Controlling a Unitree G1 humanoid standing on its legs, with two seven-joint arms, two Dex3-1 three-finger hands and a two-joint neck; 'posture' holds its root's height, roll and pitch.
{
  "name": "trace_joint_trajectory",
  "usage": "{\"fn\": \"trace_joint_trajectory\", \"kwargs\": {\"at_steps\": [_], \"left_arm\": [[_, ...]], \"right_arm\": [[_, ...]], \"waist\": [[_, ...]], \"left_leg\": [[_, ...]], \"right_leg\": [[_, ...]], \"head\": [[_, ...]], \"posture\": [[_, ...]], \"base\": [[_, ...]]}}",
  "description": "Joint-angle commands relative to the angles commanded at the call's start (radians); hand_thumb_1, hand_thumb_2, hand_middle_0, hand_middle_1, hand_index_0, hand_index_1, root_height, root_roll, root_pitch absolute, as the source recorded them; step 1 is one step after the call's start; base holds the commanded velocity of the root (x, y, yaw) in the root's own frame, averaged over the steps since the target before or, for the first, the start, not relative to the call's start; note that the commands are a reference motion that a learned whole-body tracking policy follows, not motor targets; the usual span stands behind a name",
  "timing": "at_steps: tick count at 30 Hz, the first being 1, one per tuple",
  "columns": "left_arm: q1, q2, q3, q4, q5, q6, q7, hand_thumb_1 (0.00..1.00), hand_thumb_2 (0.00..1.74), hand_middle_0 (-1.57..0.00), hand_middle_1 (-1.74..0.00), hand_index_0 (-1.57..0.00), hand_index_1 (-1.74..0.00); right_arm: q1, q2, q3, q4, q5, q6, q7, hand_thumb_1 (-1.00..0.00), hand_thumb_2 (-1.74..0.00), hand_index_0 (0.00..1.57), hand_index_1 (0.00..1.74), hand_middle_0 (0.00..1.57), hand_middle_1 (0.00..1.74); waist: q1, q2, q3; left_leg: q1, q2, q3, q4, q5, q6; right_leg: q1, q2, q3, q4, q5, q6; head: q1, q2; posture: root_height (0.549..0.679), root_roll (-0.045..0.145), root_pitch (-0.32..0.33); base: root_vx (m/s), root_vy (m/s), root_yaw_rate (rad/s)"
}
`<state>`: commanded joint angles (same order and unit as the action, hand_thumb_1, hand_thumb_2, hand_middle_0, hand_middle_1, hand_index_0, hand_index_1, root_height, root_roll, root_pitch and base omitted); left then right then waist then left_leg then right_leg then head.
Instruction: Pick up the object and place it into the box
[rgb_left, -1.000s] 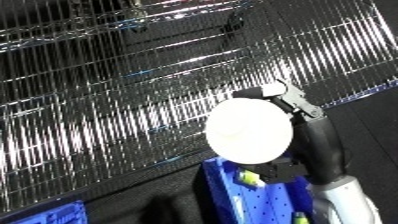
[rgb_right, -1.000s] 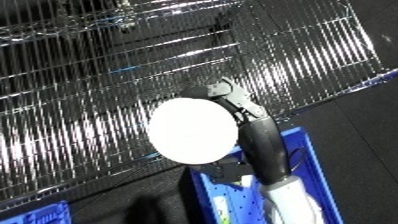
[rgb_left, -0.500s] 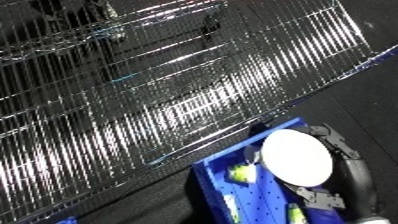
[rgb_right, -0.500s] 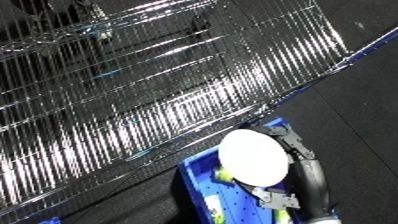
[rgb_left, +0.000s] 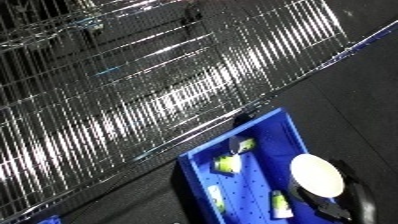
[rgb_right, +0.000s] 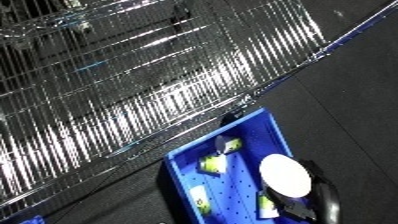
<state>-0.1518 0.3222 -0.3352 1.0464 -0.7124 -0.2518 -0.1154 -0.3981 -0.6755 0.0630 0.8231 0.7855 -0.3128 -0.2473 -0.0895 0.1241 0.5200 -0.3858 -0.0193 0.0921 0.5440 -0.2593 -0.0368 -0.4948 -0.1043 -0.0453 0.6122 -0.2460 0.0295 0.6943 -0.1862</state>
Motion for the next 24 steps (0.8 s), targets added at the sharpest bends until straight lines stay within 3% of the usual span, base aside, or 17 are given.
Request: {"fn": "trace_joint_trajectory", "kwargs": {"at_steps": [5, 10, 20, 24], "left_arm": [[-0.011, -0.003, -0.019, 0.008, 0.002, 0.0, -0.014, 0.0, 0.0, 0.0, 0.0, 0.0, 0.0], [-0.017, -0.006, -0.028, 0.012, 0.0, 0.0, -0.02, 0.0, 0.0, 0.0, 0.0, 0.0, 0.0], [-0.025, -0.003, -0.029, 0.006, -0.008, 0.014, -0.024, 0.0, 0.0, 0.0, 0.0, 0.0, 0.0], [-0.029, 0.0, -0.025, 0.009, -0.01, 0.018, -0.023, 0.0, 0.0, 0.0, 0.0, 0.0, 0.0]], "right_arm": [[-0.051, -0.008, 0.003, 0.143, -0.008, -0.008, 0.033, -0.25, -0.44, 0.39, 0.44, 0.39, 0.44], [-0.073, -0.004, 0.019, 0.198, -0.022, -0.017, 0.064, 0.0, 0.0, 0.0, 0.0, 0.0, 0.0], [-0.075, 0.011, 0.038, 0.211, -0.05, -0.021, 0.095, 0.0, 0.0, 0.0, 0.0, 0.0, 0.0], [-0.075, 0.02, 0.047, 0.212, -0.034, -0.008, 0.158, 0.0, 0.0, 0.0, 0.0, 0.0, 0.0]], "waist": [[0.008, 0.016, 0.0], [0.008, 0.022, 0.0], [0.01, 0.021, 0.0], [0.014, 0.014, 0.0]], "left_leg": [[0.004, -0.01, -0.007, -0.006, 0.004, 0.0038], [0.007, -0.015, -0.011, -0.009, 0.007, 0.0036], [0.01, -0.019, -0.015, -0.019, 0.016, 0.0045], [0.012, -0.02, -0.019, -0.02, 0.017, 0.0052]], "right_leg": [[0.001, 0.0018, 0.001, -0.004, 0.004, -0.0005], [0.002, 0.004, 0.002, -0.006, 0.007, -0.0001], [0.001, 0.0108, 0.003, -0.008, 0.01, 0.0013], [0.007, 0.0138, 0.0, -0.008, 0.008, -0.0002]], "head": [[0.04, -0.026], [0.051, -0.05], [0.024, -0.061], [-0.01, -0.073]], "posture": [[0.65, 0.094, 0.093], [0.65, 0.096, 0.09], [0.65, 0.096, 0.088], [0.65, 0.094, 0.084]], "base": [[-0.008, -0.007, 0.024], [-0.002, 0.001, 0.005], [-0.012, 0.009, 0.017], [-0.016, 0.01, 0.038]]}}
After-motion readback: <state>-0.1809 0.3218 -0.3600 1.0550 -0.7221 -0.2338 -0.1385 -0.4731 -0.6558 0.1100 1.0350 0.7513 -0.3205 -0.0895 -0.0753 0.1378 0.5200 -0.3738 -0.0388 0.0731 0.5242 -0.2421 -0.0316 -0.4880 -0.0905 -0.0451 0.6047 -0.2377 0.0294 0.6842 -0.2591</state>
